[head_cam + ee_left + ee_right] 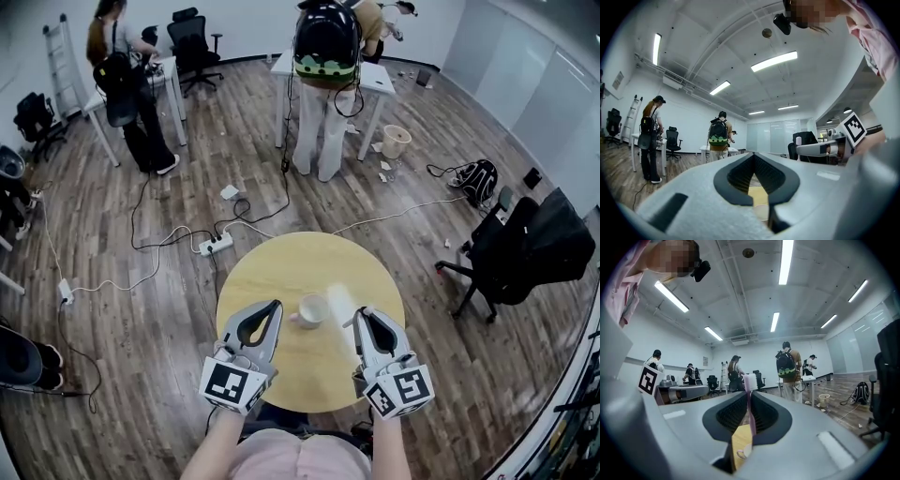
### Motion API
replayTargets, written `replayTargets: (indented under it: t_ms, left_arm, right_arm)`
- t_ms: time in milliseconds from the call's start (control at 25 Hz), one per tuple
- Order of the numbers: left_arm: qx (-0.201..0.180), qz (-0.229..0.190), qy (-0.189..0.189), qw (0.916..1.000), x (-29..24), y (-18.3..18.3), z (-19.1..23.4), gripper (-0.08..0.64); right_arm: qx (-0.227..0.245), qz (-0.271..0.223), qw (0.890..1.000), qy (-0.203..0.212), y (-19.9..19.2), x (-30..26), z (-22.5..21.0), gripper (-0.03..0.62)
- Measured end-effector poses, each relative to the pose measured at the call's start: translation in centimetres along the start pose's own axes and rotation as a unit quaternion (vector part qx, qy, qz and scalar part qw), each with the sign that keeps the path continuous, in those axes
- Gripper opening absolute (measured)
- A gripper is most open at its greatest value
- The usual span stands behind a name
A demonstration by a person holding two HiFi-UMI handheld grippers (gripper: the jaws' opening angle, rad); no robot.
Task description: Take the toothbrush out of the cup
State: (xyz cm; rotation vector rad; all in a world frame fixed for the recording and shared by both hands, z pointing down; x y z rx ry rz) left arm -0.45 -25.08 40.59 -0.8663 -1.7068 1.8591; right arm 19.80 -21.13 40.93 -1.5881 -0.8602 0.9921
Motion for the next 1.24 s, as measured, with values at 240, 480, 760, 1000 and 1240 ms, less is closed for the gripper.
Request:
replayTargets:
  t_ms: [240, 480, 760, 1000, 1240]
  left_arm:
    - [-0.002, -0.002, 0.0, 1.0, 0.5, -0.1, -0.3, -0.003]
    - [0.001, 0.0, 0.003, 1.0, 0.9, -0.1, -0.4, -0.003]
    - [0.002, -0.002, 0.005, 1.0, 1.2, -0.3, -0.4, -0.003]
    - [0.002, -0.004, 0.007, 1.0, 1.0, -0.4, -1.1, -0.003]
    - [0.002, -0.001, 0.005, 1.0, 1.0, -0.4, -1.1, -0.003]
  right_arm:
    - [0.004, 0.001, 1.0, -0.001, -0.5, 0.3, 0.5, 0.031]
    - [0.017, 0.004, 1.0, -0.002, -0.1, 0.3, 0.9, 0.023]
    - [0.02, 0.007, 1.0, 0.0, -0.3, 0.1, 1.2, 0.021]
    - [0.02, 0.01, 1.0, 0.006, -0.7, 0.4, 0.7, 0.021]
    - [0.018, 0.013, 1.0, 0.005, -1.0, 0.3, 0.9, 0.021]
Point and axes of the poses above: the fingertips, and each gripper's own axes: x backward along the fingers, z to its left, y out of its top, the point moved 6 cm from there along x, backward along the fingers, and after that the axes turned 9 degrees about z, right-handed, at the moved point
